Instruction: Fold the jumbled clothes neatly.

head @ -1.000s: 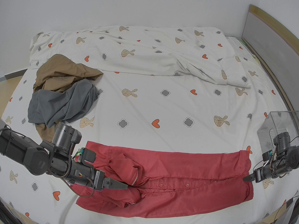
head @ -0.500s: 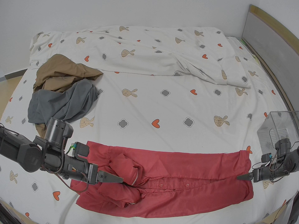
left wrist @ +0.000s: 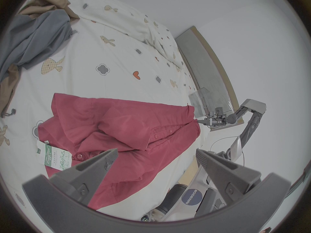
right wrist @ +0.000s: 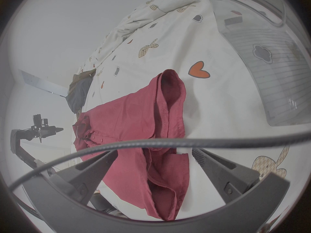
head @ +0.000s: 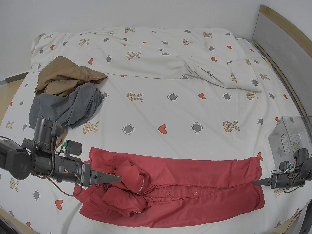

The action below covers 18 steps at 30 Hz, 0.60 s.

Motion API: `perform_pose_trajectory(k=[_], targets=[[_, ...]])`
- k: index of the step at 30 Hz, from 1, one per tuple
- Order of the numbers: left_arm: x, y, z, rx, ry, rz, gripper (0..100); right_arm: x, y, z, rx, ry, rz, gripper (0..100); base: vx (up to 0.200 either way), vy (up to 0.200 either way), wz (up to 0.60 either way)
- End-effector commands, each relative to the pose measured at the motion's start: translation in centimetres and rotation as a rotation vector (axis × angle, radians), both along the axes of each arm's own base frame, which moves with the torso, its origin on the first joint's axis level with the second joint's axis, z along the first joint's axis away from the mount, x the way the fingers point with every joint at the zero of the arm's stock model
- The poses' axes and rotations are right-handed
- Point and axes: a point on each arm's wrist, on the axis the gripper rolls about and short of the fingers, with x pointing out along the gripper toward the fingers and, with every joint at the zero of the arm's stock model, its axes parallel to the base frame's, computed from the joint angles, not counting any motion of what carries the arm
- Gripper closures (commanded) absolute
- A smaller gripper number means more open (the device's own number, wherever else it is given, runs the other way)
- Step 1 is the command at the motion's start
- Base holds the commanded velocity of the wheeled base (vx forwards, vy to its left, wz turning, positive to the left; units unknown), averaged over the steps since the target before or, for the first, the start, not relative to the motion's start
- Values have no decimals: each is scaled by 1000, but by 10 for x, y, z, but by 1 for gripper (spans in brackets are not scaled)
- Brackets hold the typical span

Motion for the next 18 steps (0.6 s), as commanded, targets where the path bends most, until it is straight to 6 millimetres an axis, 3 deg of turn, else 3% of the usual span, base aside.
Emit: perform_pose_trajectory(k=[1,11,18], targets=[[-8,2,11,-11,-43,0,0,2,0,0,1,-6,3,0,0,0,0],[-21,5,31,-35,-121,0,0,15,11,-13,-31,-104,38,0,0,0,0],[-31,8,49,-68,-169,18,0,12,17,-23,-85,-120,7,0,0,0,0]])
